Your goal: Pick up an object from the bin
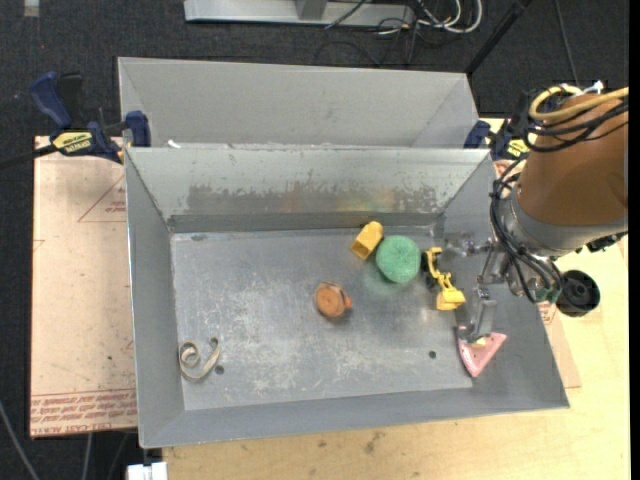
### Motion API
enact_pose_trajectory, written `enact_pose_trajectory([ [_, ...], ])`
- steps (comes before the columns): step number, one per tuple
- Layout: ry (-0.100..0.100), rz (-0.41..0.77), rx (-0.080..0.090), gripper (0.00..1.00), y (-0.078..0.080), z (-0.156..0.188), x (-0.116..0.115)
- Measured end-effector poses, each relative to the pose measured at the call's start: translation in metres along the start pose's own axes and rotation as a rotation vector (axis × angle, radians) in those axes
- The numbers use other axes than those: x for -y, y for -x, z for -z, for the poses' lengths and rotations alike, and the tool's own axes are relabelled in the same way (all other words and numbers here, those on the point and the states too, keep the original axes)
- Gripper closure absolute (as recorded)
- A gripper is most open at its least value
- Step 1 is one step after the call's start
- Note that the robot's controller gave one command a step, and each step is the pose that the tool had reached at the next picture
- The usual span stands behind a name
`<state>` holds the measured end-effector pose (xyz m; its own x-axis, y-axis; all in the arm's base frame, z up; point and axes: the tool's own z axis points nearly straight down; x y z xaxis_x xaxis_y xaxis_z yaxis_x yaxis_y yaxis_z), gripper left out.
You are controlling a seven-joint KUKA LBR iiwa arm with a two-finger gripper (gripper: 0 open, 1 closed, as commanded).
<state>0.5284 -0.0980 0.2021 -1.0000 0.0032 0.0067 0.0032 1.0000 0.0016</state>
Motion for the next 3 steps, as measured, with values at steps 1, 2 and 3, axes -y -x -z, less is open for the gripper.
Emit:
enact_pose_trajectory([
  [1,-0.001,0.003,0.008,0.00,0.002,0.005,-0.001],
  [2,0.000,-0.032,0.013,0.00,0.019,-0.073,-0.076],
  [3,0.001,-0.053,0.013,0.00,0.106,-0.117,-0.066],
])
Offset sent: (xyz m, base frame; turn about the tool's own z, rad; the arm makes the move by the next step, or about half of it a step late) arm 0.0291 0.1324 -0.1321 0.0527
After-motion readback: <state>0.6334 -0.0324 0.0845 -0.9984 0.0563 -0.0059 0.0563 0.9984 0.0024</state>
